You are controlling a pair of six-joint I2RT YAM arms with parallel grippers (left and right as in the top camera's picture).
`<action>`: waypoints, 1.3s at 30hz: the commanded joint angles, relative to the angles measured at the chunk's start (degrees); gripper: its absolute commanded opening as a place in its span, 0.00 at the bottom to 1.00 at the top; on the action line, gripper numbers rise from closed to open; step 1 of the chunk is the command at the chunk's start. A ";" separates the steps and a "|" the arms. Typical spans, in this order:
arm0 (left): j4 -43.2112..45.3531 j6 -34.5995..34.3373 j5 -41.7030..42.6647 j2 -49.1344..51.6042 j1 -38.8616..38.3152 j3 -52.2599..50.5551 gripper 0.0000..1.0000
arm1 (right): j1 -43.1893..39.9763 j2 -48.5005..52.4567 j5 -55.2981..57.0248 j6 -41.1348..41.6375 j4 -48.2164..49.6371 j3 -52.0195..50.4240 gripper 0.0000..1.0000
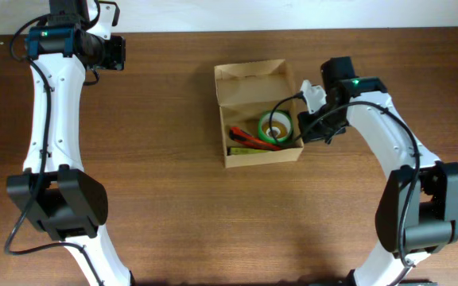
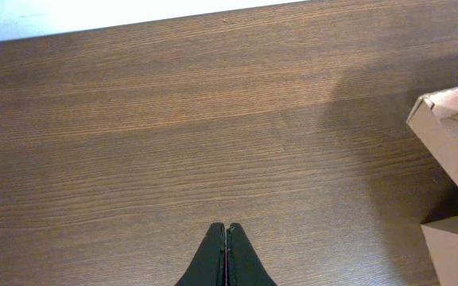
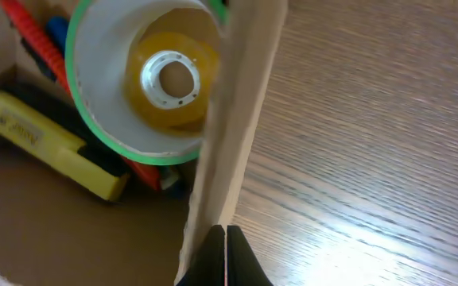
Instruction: Pack container
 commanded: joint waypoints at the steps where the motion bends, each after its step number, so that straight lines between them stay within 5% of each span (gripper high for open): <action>1: 0.15 -0.50 1.03 -0.96 0.15 -0.31 0.02 | 1.77 0.33 -1.36 0.44 0.26 -0.28 0.04; 28: 0.13 -0.50 1.14 -0.74 0.13 -0.48 0.02 | 0.33 0.28 2.47 2.16 0.92 0.11 0.04; 39: 1.11 -1.03 13.62 5.60 -3.17 -0.48 0.02 | -7.15 0.50 -2.14 4.35 3.69 8.41 0.04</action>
